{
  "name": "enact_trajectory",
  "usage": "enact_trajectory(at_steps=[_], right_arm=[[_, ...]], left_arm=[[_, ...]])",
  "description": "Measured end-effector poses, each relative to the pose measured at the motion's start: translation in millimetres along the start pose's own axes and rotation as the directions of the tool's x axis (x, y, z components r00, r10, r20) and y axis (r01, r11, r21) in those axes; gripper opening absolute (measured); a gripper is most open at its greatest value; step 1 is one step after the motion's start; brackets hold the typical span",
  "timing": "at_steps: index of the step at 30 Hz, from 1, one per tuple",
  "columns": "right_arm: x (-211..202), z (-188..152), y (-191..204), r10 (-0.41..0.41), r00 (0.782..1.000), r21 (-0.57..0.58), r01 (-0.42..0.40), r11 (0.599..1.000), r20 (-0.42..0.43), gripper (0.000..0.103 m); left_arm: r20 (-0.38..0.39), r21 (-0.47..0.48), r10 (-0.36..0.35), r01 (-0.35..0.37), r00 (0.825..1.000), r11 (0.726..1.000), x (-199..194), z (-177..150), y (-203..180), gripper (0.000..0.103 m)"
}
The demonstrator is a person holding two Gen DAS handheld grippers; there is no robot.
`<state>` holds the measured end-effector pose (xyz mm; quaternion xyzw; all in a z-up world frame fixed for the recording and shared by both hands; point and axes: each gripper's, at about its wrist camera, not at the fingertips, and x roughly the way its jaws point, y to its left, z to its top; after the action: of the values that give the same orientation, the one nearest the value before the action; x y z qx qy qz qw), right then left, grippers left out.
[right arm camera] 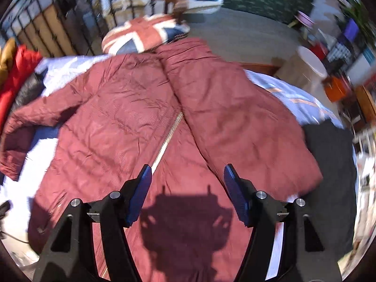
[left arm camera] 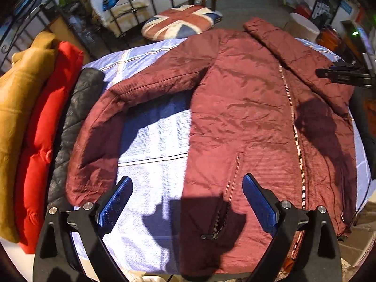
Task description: Fold large clothes
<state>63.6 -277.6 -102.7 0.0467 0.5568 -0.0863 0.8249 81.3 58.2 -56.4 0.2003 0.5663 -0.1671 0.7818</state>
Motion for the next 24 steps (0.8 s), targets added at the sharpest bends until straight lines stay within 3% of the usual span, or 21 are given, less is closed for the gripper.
enact_trajectory(at_steps=[4, 9, 11, 13, 16, 21, 24], right_arm=[[62.4, 20.6, 20.5, -0.127, 0.992, -0.139, 0.125, 0.982, -0.005, 0.064], [129.1, 28.8, 26.2, -0.284, 0.958, -0.279, 0.267, 0.922, -0.024, 0.059], [136.0, 28.9, 26.4, -0.286, 0.958, -0.306, 0.277, 0.911, 0.014, 0.054], [135.7, 30.5, 27.0, -0.290, 0.956, -0.324, 0.289, 0.901, 0.045, 0.032], [126.7, 32.3, 27.9, -0.276, 0.958, -0.330, 0.285, 0.900, 0.073, 0.013], [94.3, 31.6, 21.2, -0.229, 0.963, -0.300, 0.261, 0.918, 0.140, 0.007], [64.2, 25.0, 22.5, -0.150, 0.975, -0.294, 0.193, 0.936, 0.161, 0.007]], left_arm=[[-0.028, -0.045, 0.049, -0.050, 0.998, 0.998, -1.0, -3.3, 14.3, 0.092], [-0.058, -0.077, 0.065, -0.070, 0.996, 0.995, 2.1, -5.4, 16.3, 0.092], [-0.068, -0.074, 0.065, -0.070, 0.996, 0.995, 6.5, -2.7, 11.4, 0.092], [-0.071, -0.072, 0.055, -0.060, 0.996, 0.996, 9.9, 2.0, 4.5, 0.092], [-0.069, -0.070, 0.029, -0.034, 0.997, 0.997, 13.1, 11.8, -7.1, 0.092], [-0.055, -0.057, -0.008, 0.004, 0.998, 0.998, 17.2, 29.7, -27.5, 0.092], [-0.048, -0.052, -0.024, 0.021, 0.999, 0.998, 18.1, 35.7, -37.0, 0.092]])
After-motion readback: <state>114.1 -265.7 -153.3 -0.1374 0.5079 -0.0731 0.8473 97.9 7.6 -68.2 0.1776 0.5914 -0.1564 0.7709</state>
